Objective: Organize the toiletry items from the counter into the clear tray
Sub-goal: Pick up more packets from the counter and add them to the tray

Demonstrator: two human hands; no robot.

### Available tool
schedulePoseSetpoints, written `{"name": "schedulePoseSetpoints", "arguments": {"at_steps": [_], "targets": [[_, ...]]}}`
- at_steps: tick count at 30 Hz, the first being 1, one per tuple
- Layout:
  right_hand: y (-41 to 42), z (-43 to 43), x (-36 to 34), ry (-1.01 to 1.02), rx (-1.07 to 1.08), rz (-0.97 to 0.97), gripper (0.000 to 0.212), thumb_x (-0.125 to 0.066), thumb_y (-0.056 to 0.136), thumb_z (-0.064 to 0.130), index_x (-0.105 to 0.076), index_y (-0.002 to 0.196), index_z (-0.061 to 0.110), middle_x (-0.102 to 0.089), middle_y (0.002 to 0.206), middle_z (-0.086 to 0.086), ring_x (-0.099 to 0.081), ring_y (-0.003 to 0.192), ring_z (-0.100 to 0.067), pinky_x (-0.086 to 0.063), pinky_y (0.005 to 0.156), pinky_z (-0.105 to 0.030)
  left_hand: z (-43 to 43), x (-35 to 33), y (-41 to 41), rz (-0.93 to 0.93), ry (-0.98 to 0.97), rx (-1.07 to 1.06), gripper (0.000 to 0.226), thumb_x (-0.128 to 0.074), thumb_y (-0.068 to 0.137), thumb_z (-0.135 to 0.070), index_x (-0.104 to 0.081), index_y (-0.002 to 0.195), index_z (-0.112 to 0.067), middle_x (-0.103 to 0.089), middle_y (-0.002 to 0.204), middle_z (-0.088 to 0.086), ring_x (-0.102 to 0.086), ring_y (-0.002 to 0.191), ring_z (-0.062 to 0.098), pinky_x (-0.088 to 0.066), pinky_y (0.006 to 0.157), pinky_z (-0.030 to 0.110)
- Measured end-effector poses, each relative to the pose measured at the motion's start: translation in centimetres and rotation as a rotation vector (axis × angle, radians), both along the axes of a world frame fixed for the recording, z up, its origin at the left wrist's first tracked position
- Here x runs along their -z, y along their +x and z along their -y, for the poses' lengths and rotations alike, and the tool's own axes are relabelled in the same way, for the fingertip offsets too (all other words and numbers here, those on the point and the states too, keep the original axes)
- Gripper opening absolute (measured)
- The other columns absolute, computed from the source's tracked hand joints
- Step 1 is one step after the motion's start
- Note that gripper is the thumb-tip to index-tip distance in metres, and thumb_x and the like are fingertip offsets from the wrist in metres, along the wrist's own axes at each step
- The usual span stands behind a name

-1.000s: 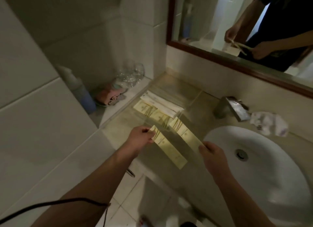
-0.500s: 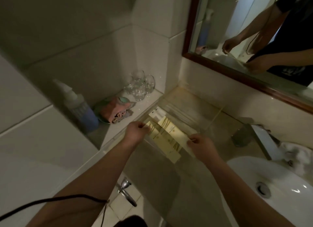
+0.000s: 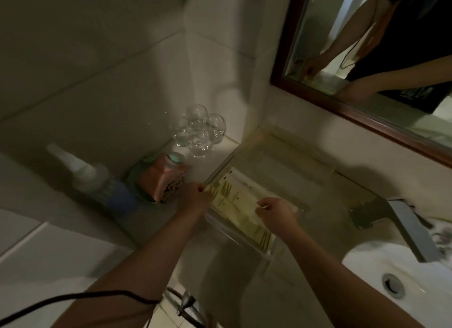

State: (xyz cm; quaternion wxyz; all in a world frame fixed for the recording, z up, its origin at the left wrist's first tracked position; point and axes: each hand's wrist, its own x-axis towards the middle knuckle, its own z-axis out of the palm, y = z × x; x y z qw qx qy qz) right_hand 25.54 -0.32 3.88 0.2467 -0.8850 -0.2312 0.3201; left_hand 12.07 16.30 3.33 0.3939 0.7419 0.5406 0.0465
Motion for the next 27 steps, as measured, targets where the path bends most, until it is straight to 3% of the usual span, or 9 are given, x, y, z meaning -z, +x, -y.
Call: {"name": "schedulePoseSetpoints", "arguments": {"at_steps": [2, 5, 11, 15, 18, 23, 27], "targets": [[-0.1, -0.6, 0.3, -0.014, -0.013, 0.001, 0.026, -0.059, 0.09, 0.023, -0.07, 0.113, 0.019, -0.072, 0.11, -0.003, -0.066, 0.092, -0.019, -0.046, 0.075, -0.024, 0.0, 0.5, 0.0, -0.062, 0.056, 0.059, 0.008, -0.059, 0.085, -0.024, -0.062, 0.079, -0.019, -0.063, 0.076, -0.001, -0.062, 0.076, 0.024, -0.045, 0.061, 0.029], [-0.1, -1.2, 0.4, -0.041, -0.048, 0.054, 0.028, -0.054, 0.093, 0.019, -0.07, 0.116, 0.019, -0.07, 0.114, -0.003, -0.064, 0.097, -0.019, -0.04, 0.075, -0.021, 0.2, 1.4, -0.1, -0.107, 0.202, 0.151, 0.021, -0.06, 0.086, -0.026, -0.065, 0.105, -0.017, -0.07, 0.099, 0.005, -0.064, 0.091, 0.027, -0.052, 0.074, 0.034], [0.3, -1.6, 0.0, -0.042, -0.072, 0.096, 0.03, -0.051, 0.094, 0.014, -0.07, 0.117, 0.017, -0.069, 0.119, -0.002, -0.064, 0.1, -0.017, -0.043, 0.077, -0.022, 1.0, 2.1, -0.4, -0.166, 0.367, 0.225, 0.023, -0.067, 0.082, -0.032, -0.065, 0.1, -0.018, -0.071, 0.097, 0.004, -0.066, 0.088, 0.024, -0.047, 0.068, 0.031], [0.4, -1.4, 0.3, -0.061, -0.103, 0.114, 0.025, -0.056, 0.092, 0.016, -0.072, 0.11, 0.023, -0.072, 0.098, 0.001, -0.057, 0.065, -0.003, -0.041, 0.055, -0.016, 1.9, 2.2, -0.7, -0.219, 0.412, 0.259, 0.029, -0.067, 0.083, -0.03, -0.06, 0.106, -0.015, -0.059, 0.108, 0.008, -0.058, 0.098, 0.027, -0.045, 0.074, 0.035], [0.3, -1.4, 0.6, -0.06, -0.07, 0.119, 0.02, -0.06, 0.09, 0.019, -0.072, 0.104, 0.026, -0.065, 0.081, 0.007, -0.054, 0.055, 0.004, -0.038, 0.046, -0.015, 2.1, 2.5, -1.3, -0.195, 0.448, 0.297, 0.023, -0.061, 0.086, -0.027, -0.063, 0.106, -0.016, -0.06, 0.108, 0.008, -0.055, 0.1, 0.026, -0.044, 0.079, 0.037], [0.2, -1.4, 0.6, -0.108, -0.115, 0.208, 0.017, -0.06, 0.09, 0.023, -0.07, 0.103, 0.028, -0.07, 0.095, 0.004, -0.054, 0.066, -0.007, -0.036, 0.052, -0.019, 3.4, 3.1, -2.6, -0.141, 0.517, 0.559, 0.025, -0.044, 0.089, -0.028, -0.065, 0.102, -0.021, -0.064, 0.11, 0.002, -0.053, 0.103, 0.021, -0.04, 0.088, 0.037], [-0.3, -1.6, 0.9, -0.143, -0.154, 0.351, 0.019, -0.056, 0.09, 0.026, -0.07, 0.103, 0.031, -0.072, 0.098, 0.005, -0.064, 0.083, -0.015, -0.045, 0.064, -0.025, 4.4, 3.4, -3.4, -0.152, 0.504, 0.639, 0.033, -0.04, 0.093, -0.035, -0.062, 0.117, -0.028, -0.057, 0.128, -0.002, -0.049, 0.117, 0.018, -0.032, 0.1, 0.041]]}}
